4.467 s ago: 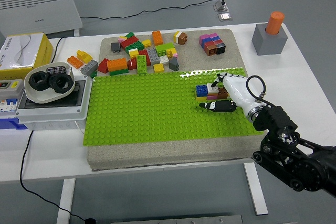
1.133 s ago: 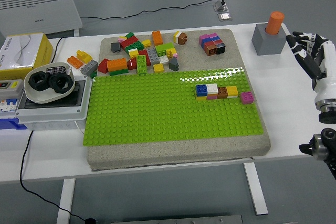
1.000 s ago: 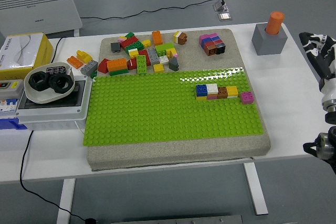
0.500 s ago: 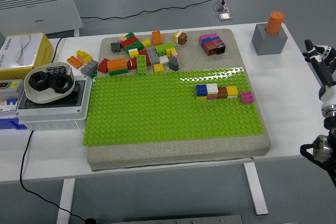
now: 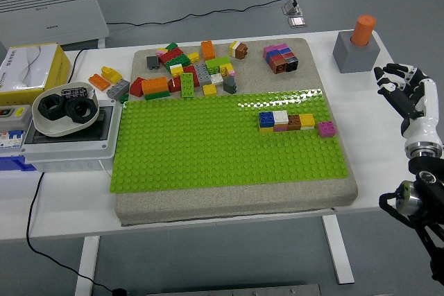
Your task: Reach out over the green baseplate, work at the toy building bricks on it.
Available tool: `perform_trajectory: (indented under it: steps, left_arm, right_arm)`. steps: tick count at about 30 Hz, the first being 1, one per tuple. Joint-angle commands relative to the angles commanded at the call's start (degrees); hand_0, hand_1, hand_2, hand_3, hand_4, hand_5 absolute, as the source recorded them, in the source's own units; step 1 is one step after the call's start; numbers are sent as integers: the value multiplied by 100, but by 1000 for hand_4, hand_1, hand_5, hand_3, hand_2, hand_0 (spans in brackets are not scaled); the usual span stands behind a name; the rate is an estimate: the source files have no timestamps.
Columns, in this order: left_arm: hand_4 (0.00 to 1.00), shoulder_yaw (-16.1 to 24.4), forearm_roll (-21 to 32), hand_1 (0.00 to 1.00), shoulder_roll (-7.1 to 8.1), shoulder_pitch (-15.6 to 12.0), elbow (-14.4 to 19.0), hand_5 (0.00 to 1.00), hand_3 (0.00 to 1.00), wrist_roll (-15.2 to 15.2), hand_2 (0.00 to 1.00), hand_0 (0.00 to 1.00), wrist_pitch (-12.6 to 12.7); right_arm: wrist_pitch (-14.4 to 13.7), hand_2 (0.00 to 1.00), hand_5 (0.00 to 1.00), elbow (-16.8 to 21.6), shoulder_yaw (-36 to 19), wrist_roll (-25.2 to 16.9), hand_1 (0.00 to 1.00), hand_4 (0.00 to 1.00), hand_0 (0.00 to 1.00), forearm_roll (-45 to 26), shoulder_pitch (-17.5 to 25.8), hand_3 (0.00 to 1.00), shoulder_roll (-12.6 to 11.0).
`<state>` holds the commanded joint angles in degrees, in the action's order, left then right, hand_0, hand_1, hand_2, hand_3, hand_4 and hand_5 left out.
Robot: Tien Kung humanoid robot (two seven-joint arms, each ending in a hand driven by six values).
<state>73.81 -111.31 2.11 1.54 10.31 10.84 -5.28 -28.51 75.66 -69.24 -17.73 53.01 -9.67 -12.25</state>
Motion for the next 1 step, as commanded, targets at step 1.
perform_trajectory:
  steps: [1]
  left_arm:
    - [464, 73, -70, 304, -18, 6, 0, 188, 573, 17, 352, 721, 34]
  right_arm:
    - [0, 591, 255, -15, 38, 0, 427, 834, 396, 1, 3, 524, -8]
